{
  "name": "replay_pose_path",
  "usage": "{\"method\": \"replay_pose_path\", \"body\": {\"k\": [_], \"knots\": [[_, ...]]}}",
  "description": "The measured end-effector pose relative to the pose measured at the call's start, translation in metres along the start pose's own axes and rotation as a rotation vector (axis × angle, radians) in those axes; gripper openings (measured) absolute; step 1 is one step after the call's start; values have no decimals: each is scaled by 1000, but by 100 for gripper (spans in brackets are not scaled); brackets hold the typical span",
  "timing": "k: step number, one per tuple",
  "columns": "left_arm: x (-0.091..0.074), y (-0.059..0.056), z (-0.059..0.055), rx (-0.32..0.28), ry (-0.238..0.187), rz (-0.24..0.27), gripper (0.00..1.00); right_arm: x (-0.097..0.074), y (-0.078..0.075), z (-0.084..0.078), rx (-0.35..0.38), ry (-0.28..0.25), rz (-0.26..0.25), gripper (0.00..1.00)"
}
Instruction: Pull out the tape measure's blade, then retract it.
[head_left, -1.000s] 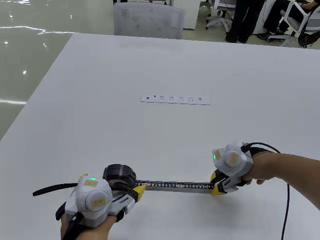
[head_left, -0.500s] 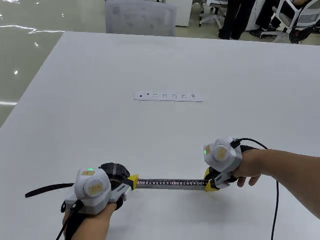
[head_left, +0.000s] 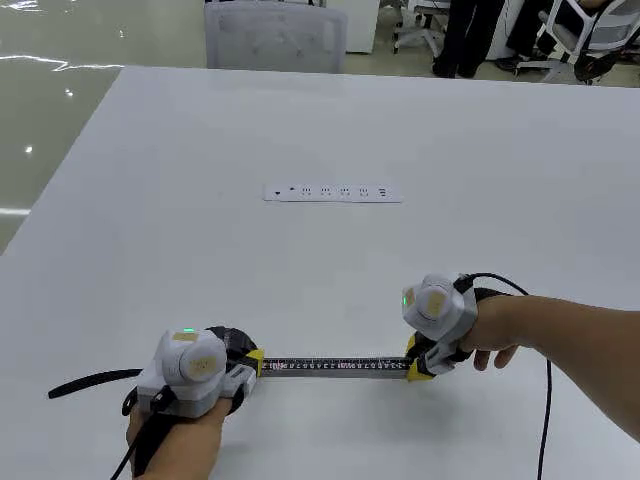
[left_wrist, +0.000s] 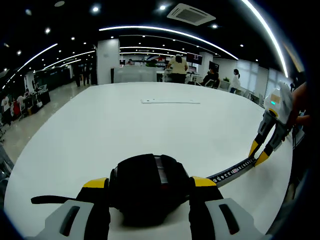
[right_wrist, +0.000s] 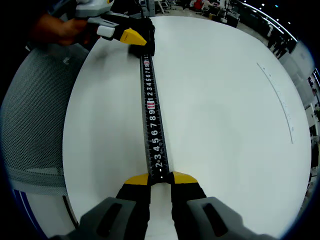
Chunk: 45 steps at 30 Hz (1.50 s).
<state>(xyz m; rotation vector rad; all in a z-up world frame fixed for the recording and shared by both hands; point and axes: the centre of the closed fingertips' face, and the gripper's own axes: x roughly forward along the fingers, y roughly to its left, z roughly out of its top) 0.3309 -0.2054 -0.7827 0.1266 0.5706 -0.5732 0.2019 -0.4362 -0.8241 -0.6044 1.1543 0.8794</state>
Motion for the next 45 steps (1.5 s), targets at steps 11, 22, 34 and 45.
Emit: {"method": "replay_pose_path", "body": {"k": [11,22,34,45], "knots": [[1,1,0,-1,6,-14,57,-1,0,1,-6,-10,-5,13],[-2,2,1,-10,9,-45,57,-2,2,5,-24,-67,-16,13],[-2,2,1,-12,14,-62,57,-1,1,10,-22,-75,-11,14],[-2,2,1,-12,21,-69,57,4,2,23,-19,-89,-6,14]]}}
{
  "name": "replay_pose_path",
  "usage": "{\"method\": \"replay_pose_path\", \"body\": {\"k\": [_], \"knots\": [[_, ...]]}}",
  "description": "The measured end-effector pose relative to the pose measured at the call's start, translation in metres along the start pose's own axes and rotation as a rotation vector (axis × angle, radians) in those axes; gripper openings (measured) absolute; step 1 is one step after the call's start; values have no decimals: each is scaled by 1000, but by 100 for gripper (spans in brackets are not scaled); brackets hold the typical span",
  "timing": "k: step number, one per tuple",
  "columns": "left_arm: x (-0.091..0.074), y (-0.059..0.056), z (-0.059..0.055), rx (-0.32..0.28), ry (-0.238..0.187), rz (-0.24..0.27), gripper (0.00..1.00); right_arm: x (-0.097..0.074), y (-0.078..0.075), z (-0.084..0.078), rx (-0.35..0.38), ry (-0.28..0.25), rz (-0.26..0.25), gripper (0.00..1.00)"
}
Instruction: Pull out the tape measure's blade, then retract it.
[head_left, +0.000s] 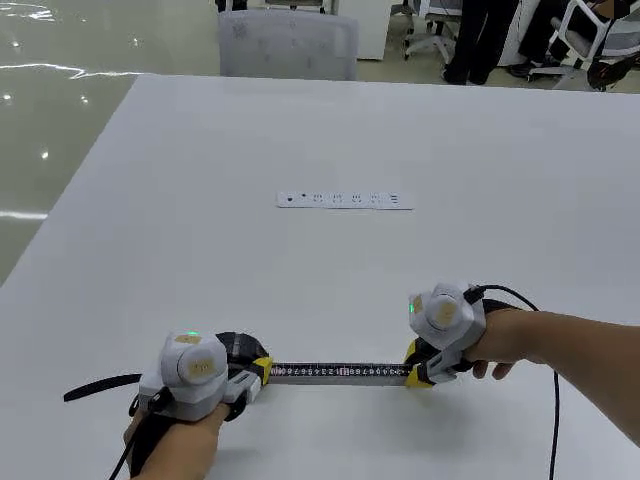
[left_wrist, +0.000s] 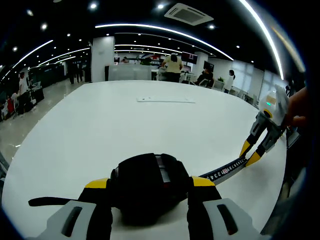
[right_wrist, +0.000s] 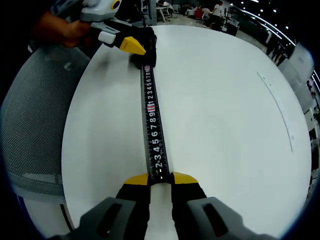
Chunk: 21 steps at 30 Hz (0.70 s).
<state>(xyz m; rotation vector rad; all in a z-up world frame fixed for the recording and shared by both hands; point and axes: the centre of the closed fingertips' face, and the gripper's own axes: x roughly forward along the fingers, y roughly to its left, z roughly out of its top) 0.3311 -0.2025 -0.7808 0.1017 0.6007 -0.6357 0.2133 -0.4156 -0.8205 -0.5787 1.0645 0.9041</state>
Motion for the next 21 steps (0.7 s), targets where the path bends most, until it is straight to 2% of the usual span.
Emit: {"method": "replay_pose_path", "body": {"k": [6,12,21], "knots": [[-1,0,-1,-3,1,-3,57,1,0,3,10,-10,-4,14],[-1,0,0,-6,3,-1,57,5,3,13,12,-31,4,14],[0,-1,0,-5,3,-2,57,8,1,16,20,-38,7,14]]}}
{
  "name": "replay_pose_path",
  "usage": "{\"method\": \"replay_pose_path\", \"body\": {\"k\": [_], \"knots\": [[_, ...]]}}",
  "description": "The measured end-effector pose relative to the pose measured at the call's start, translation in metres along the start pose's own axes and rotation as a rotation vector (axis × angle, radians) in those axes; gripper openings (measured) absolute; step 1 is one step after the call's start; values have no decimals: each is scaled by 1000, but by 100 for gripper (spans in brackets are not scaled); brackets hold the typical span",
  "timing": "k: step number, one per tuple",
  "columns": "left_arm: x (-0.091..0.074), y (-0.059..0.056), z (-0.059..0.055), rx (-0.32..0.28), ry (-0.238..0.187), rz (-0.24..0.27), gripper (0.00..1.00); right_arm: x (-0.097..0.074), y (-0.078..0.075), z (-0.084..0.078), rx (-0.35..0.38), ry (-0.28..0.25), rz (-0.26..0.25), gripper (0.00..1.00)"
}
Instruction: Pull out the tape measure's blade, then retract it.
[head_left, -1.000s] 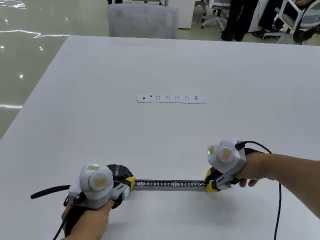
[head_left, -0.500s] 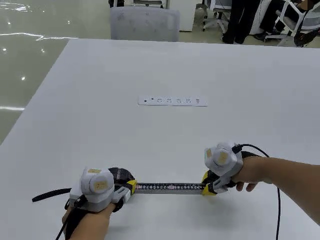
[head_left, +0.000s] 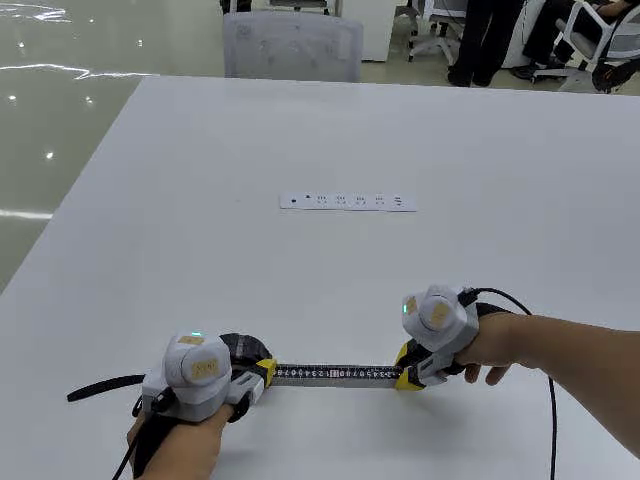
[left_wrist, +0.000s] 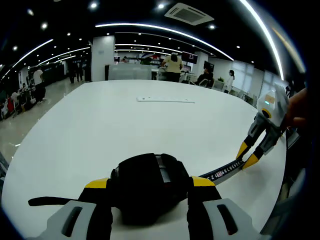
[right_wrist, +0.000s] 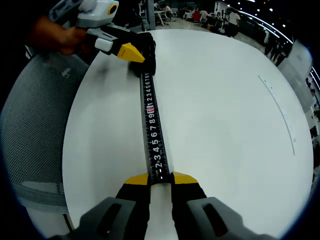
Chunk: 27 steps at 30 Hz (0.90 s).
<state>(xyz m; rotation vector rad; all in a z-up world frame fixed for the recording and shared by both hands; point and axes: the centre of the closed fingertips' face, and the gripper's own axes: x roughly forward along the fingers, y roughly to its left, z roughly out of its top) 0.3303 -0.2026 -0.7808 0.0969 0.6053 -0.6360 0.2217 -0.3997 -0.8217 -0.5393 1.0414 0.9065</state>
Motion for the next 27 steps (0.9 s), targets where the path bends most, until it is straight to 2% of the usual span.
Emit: {"method": "replay_pose_path", "body": {"k": [8,27], "knots": [[0,0,-1,0,3,2,57,1,2,2,-6,10,-1,14],[1,1,-2,-13,11,3,57,7,0,15,11,-11,3,14]]}}
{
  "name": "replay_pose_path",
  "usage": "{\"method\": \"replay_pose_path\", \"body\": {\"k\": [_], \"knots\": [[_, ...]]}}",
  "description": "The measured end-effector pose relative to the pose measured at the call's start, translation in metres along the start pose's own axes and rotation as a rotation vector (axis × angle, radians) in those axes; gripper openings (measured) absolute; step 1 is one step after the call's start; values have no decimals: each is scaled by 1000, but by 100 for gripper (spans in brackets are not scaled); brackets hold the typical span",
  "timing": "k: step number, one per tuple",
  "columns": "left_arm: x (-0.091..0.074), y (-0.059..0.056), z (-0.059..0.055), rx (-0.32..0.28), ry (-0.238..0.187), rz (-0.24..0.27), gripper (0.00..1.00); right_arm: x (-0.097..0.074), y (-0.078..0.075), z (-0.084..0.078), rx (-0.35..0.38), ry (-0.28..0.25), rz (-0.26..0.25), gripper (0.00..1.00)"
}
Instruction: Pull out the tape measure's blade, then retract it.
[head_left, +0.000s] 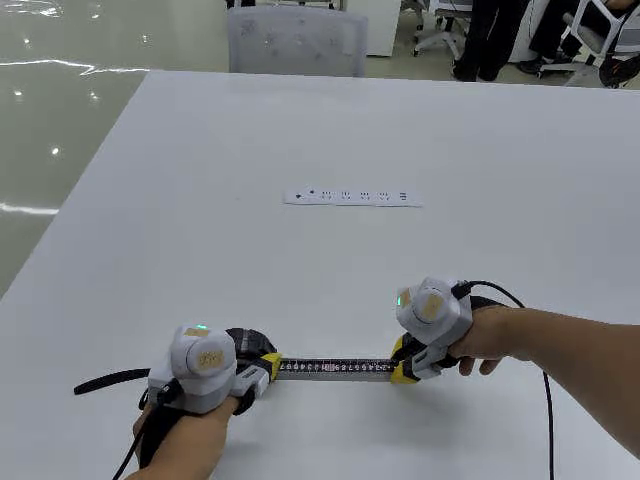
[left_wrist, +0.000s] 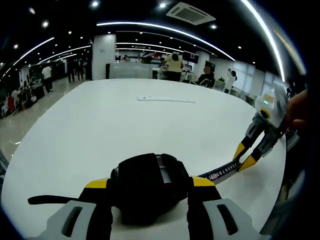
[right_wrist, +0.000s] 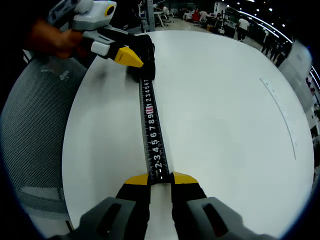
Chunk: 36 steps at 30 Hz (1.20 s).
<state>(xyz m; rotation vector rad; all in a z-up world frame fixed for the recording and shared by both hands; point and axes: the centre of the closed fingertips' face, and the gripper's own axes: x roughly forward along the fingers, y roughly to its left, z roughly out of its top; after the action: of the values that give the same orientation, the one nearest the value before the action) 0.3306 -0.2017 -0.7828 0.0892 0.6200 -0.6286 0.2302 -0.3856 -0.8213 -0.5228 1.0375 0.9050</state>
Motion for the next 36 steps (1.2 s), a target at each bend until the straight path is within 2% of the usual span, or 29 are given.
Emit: {"method": "replay_pose_path", "body": {"k": [4,36], "knots": [[0,0,0,1,-1,0,57,2,0,1,-16,7,5,14],[-1,0,0,1,2,-4,57,10,2,21,25,-36,2,14]]}}
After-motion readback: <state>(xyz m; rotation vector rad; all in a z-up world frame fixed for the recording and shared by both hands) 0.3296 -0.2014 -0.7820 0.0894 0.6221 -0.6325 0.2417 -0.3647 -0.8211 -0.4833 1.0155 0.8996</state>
